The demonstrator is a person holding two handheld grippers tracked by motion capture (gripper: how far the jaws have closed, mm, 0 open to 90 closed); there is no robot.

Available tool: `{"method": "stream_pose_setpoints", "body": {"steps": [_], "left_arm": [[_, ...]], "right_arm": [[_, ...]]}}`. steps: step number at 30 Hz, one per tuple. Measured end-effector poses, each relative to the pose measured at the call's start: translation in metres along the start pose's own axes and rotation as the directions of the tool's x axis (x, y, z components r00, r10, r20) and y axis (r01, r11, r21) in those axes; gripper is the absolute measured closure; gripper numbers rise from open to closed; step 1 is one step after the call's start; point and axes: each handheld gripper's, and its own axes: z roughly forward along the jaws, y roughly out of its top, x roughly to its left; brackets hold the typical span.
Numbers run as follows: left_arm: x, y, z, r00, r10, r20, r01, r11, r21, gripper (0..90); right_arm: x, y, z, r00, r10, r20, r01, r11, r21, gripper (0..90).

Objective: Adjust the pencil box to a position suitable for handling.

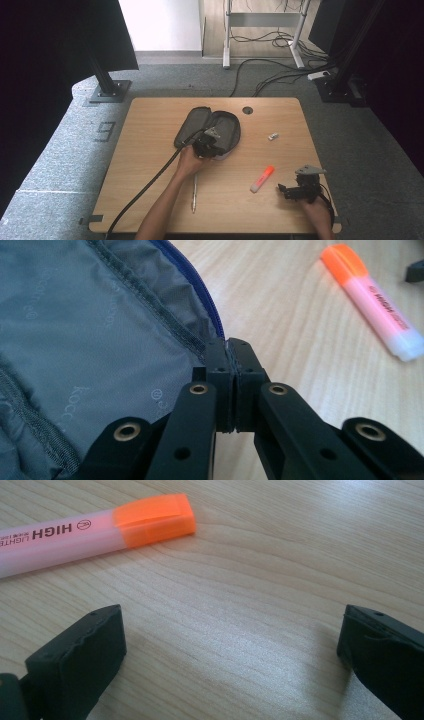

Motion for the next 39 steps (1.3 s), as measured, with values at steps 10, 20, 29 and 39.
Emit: {"method": "stream_pose_setpoints", "body": {"steps": [10, 20, 29, 39], "left_arm": [[-0.02, -0.009, -0.004, 0.9993, 0.016, 0.034, -0.016, 0.9999, 0.002, 88.1], [-0.046, -0.014, -0.003, 0.9973, 0.046, 0.058, -0.046, 0.999, -0.001, 88.1], [-0.065, -0.021, -0.003, 0.9958, 0.047, 0.078, -0.046, 0.9989, -0.013, 88.0], [-0.084, -0.03, -0.004, 0.9939, 0.046, 0.1, -0.043, 0.9987, -0.025, 87.9]], "right_arm": [[0.0, 0.0, 0.0, 1.0, 0.0, 0.0, 0.0, 1.0, 0.0, 0.0], [0.0, 0.0, 0.0, 1.0, 0.0, 0.0, 0.0, 1.0, 0.0, 0.0], [0.0, 0.0, 0.0, 1.0, 0.0, 0.0, 0.0, 1.0, 0.0, 0.0], [0.0, 0.0, 0.0, 1.0, 0.0, 0.0, 0.0, 1.0, 0.0, 0.0]]}}
